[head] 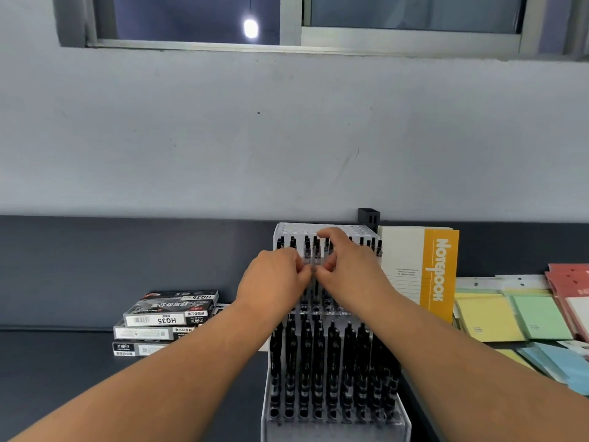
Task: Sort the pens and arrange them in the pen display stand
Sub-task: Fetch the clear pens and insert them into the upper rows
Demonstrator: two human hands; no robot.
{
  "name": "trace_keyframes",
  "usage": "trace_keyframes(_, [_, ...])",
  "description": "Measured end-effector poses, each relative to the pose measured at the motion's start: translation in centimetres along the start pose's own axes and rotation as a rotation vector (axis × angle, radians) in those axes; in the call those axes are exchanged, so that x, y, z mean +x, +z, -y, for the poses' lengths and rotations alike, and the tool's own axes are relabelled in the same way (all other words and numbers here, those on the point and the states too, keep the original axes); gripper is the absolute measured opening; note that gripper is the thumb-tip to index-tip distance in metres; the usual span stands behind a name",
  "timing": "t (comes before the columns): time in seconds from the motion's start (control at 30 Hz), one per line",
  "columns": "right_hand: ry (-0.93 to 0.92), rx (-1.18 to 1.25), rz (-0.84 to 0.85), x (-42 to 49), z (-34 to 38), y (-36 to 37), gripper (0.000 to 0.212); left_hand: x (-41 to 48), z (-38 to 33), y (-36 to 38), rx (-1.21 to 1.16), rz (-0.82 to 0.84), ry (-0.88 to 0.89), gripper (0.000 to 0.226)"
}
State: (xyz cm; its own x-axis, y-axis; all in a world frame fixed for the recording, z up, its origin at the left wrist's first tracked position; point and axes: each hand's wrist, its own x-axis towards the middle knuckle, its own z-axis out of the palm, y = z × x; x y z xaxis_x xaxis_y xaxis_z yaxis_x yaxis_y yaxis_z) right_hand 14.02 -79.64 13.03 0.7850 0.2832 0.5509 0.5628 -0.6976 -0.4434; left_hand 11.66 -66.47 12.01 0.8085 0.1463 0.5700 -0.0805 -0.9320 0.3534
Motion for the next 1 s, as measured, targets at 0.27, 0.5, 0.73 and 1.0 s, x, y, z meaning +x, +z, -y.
trace_keyframes(0.27, [-0.135,-0.261,-0.059,-1.5,3.6,-0.6,0.050,-2.8,1.7,-2.7,0.158,-0.106,-0.032,0.026])
trace_keyframes(0.5, [-0.300,-0.314,0.023,-3.2,10.9,4.5,0.050,-7.0,10.6,-8.1,0.433,-0.054,-0.114,0.050])
trace_keyframes(0.73, [-0.381,-0.220,0.173,-6.4,23.5,13.3,0.050,-14.9,23.0,-16.9,0.467,0.050,-0.341,0.065])
trace_keyframes(1.0, [-0.473,-0.037,0.374,-11.0,41.3,25.1,0.050,-24.8,37.9,-30.0,0.570,0.062,-0.494,0.064])
